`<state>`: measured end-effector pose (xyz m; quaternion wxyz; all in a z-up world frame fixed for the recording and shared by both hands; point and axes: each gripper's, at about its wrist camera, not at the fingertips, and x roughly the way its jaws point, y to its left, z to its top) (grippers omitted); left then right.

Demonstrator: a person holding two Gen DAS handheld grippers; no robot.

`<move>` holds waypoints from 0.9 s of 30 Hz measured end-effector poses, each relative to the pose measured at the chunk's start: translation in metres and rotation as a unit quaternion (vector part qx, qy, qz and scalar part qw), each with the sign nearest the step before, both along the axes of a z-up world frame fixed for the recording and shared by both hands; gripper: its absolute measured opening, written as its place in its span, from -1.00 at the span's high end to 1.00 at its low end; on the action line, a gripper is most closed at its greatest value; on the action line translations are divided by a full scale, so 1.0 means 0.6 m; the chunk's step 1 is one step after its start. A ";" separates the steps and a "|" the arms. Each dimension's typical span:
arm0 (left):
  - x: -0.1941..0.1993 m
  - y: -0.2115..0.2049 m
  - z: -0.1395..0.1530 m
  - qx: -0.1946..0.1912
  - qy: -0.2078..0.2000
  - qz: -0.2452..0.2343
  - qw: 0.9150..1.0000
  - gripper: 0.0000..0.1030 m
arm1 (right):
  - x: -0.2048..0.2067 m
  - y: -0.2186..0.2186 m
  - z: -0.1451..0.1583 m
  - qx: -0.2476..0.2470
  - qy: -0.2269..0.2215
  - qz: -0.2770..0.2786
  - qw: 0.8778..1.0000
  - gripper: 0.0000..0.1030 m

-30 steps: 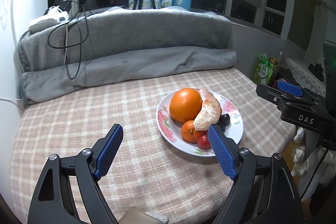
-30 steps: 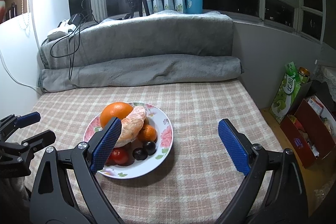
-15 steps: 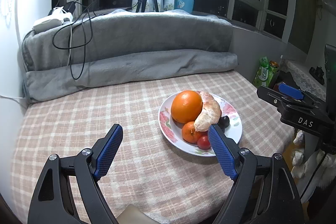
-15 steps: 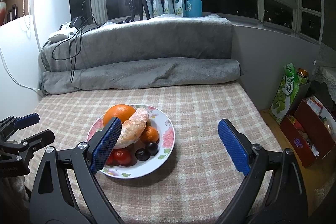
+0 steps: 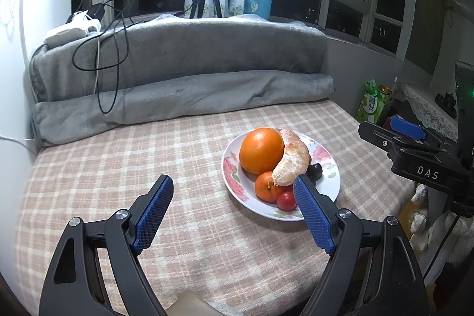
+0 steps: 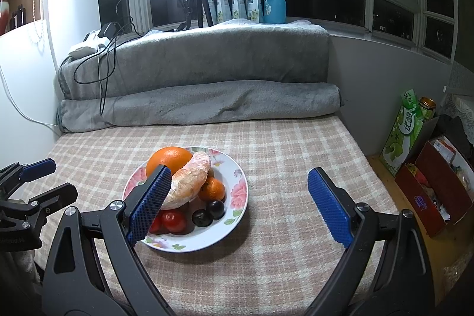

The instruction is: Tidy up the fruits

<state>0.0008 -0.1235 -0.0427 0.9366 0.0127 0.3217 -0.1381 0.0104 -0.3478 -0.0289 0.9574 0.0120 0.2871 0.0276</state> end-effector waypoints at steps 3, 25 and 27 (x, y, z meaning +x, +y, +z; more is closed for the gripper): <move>0.000 0.000 -0.001 0.001 0.000 0.000 1.000 -0.62 | 0.000 0.000 0.000 0.001 0.000 0.001 1.000 -0.85; -0.002 -0.003 0.002 0.002 -0.003 -0.004 1.000 -0.62 | 0.001 0.000 -0.004 0.001 0.002 0.001 1.000 -0.85; -0.002 -0.003 0.002 0.002 -0.004 -0.005 1.000 -0.62 | 0.001 0.000 -0.004 0.002 0.003 0.001 1.000 -0.85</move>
